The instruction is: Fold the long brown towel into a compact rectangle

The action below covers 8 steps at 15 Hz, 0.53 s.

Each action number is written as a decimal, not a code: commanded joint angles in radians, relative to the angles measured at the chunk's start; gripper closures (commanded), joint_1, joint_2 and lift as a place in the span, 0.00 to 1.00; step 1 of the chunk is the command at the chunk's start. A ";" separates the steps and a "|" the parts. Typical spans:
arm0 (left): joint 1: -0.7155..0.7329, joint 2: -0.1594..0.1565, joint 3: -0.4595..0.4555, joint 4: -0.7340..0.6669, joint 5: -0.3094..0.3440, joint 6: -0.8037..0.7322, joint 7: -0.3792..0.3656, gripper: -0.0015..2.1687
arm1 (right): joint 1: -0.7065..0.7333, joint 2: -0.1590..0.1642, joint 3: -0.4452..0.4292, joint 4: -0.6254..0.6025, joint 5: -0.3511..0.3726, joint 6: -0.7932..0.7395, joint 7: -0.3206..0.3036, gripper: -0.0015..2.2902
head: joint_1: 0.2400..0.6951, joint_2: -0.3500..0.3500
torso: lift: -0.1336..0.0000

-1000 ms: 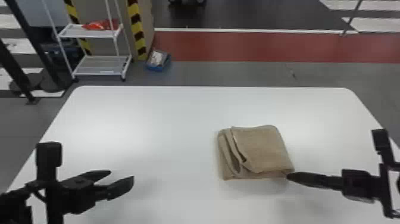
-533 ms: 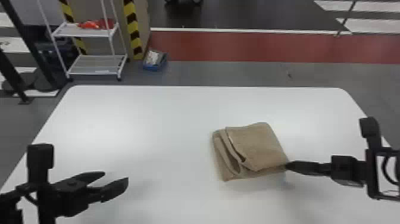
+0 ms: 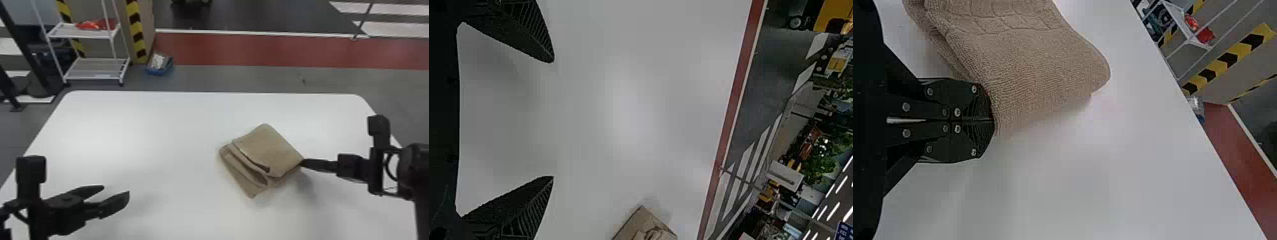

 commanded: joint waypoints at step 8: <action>0.027 -0.002 0.006 -0.021 0.002 -0.003 0.000 0.02 | -0.085 0.083 0.004 0.102 0.002 -0.199 -0.098 0.89 | 1.00 0.46 | 0.10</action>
